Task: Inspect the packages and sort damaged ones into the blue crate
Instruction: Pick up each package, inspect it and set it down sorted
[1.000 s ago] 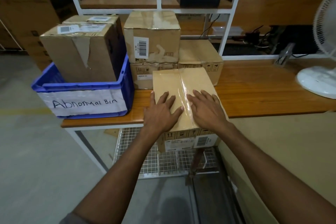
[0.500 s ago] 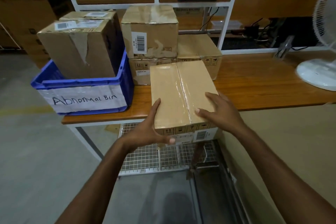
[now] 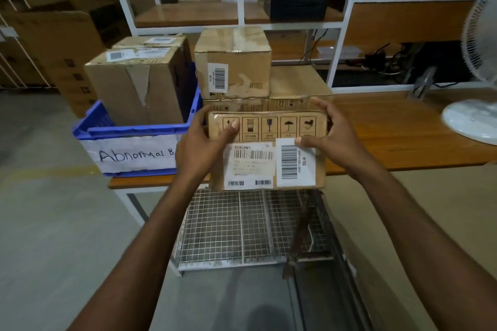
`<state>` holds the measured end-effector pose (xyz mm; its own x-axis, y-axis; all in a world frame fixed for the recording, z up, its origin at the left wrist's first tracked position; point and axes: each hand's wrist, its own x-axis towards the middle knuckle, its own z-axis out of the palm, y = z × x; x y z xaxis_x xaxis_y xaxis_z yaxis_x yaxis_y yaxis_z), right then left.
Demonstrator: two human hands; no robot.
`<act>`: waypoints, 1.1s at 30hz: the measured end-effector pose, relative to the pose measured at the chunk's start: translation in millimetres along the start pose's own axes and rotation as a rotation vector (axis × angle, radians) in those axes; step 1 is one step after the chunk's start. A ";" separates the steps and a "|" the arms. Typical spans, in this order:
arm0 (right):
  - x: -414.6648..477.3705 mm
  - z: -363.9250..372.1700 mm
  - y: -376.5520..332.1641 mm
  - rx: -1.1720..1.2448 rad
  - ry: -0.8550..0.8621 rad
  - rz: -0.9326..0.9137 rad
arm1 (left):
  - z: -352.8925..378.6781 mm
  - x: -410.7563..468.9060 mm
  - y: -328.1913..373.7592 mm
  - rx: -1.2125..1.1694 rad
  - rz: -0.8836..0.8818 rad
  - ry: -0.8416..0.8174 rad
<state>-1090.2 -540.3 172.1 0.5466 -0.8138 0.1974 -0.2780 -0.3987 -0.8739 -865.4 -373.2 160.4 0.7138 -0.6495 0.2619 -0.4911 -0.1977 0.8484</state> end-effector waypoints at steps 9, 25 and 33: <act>12.4 11.1 -13.7 0.010 0.116 -0.007 | -12.2 13.5 6.3 0.034 0.070 0.036; -22.8 18.7 -31.6 -0.176 0.056 0.033 | -28.7 -3.2 6.7 0.130 0.135 -0.157; -51.6 -15.1 -59.6 -0.234 0.181 -0.112 | -35.8 -5.5 36.0 -0.003 0.297 -0.069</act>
<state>-1113.7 -481.0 220.7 0.4404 -0.8129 0.3812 -0.4097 -0.5598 -0.7203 -869.2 -350.4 206.0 0.5036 -0.7272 0.4665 -0.6718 0.0099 0.7407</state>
